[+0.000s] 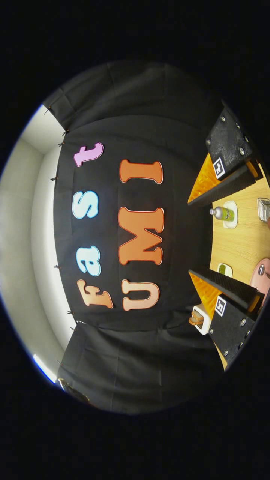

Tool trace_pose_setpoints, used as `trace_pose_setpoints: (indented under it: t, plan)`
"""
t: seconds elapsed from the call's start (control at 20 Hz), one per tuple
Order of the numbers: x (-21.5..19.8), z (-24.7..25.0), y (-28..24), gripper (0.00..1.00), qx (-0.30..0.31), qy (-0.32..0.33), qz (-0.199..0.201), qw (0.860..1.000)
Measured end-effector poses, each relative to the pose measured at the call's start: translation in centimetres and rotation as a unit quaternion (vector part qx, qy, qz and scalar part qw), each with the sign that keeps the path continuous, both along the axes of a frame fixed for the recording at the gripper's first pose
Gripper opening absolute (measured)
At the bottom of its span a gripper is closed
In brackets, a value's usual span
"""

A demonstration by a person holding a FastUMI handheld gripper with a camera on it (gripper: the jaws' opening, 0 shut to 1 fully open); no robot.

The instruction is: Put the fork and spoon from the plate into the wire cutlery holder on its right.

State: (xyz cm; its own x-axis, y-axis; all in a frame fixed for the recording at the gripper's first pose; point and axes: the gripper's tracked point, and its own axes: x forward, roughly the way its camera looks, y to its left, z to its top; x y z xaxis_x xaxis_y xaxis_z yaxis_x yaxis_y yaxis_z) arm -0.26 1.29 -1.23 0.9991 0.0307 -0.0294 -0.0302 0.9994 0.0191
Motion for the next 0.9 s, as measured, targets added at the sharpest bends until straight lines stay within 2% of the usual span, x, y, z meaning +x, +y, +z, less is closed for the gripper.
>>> trace_pose_setpoints:
  t: [0.9]
  plan:
    - [0.1,-5.1,6.9,0.97,0.008,0.075,0.04,0.996]
